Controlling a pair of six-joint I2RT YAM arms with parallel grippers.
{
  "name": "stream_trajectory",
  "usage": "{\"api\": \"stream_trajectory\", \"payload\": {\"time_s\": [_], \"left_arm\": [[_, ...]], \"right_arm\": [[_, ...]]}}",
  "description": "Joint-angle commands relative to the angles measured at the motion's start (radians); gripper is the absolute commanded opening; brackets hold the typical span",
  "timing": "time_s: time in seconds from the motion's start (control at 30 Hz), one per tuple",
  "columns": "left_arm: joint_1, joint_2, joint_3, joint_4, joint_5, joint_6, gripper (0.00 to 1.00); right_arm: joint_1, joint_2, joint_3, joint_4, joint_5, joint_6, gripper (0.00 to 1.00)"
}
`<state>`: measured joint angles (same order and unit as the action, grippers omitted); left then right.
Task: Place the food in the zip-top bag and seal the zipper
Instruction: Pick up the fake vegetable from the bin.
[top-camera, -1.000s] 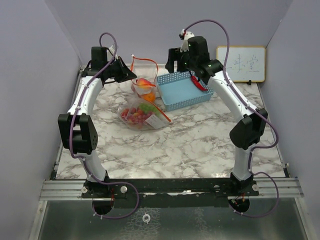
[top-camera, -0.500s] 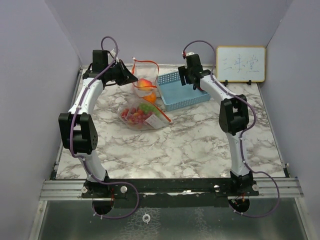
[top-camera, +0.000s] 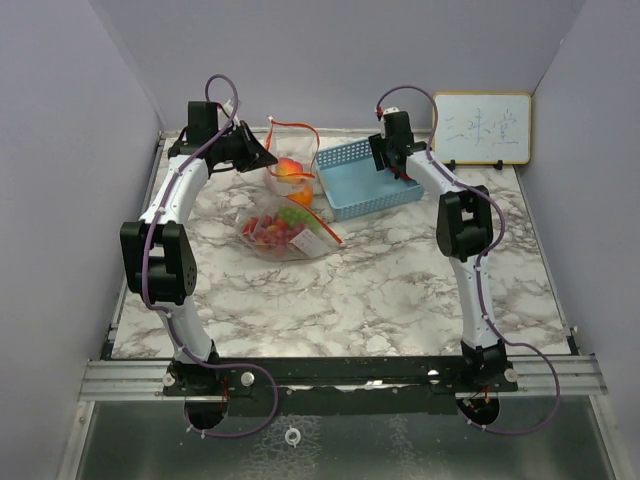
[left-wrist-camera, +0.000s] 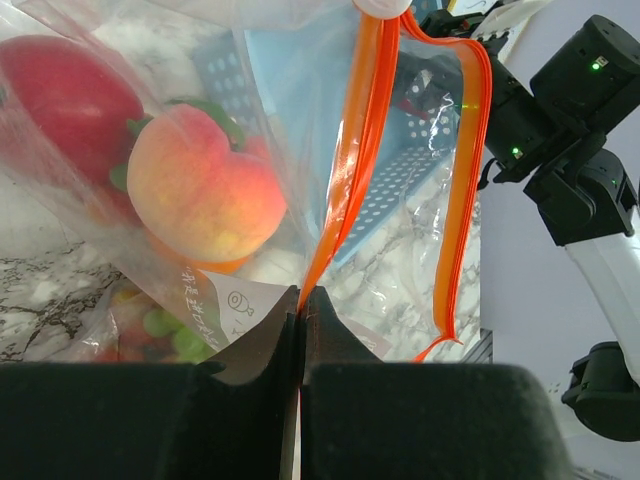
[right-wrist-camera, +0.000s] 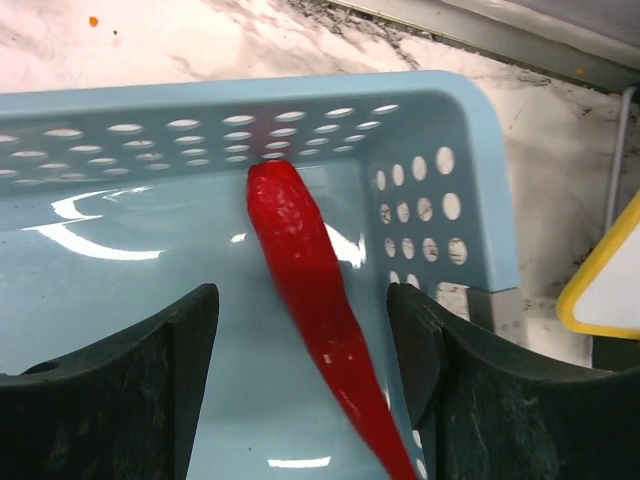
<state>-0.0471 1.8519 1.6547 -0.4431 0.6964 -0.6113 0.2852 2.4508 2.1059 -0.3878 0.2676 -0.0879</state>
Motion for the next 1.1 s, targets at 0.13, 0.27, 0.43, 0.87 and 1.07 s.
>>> {"api": "stream_trajectory", "payload": {"time_s": [0.13, 0.27, 0.43, 0.87, 1.07], "left_arm": [[0.001, -0.002, 0.014, -0.004, 0.030, 0.029, 0.00], [0.001, -0.009, 0.012, -0.008, 0.030, 0.037, 0.00], [0.001, -0.022, 0.002, -0.016, 0.029, 0.047, 0.00], [-0.013, -0.074, -0.049, 0.014, 0.046, 0.004, 0.00], [-0.024, -0.072, -0.018, 0.015, 0.047, -0.011, 0.00]], "right_arm": [[-0.014, 0.060, -0.006, 0.005, -0.091, 0.039, 0.66], [-0.015, 0.090, -0.007, -0.020, -0.064, 0.053, 0.63], [-0.015, 0.087, -0.024, -0.061, -0.104, 0.073, 0.34], [-0.008, -0.429, -0.401, 0.119, -0.520, 0.192, 0.02], [0.094, -0.624, -0.498, 0.353, -0.734, 0.317, 0.02]]}}
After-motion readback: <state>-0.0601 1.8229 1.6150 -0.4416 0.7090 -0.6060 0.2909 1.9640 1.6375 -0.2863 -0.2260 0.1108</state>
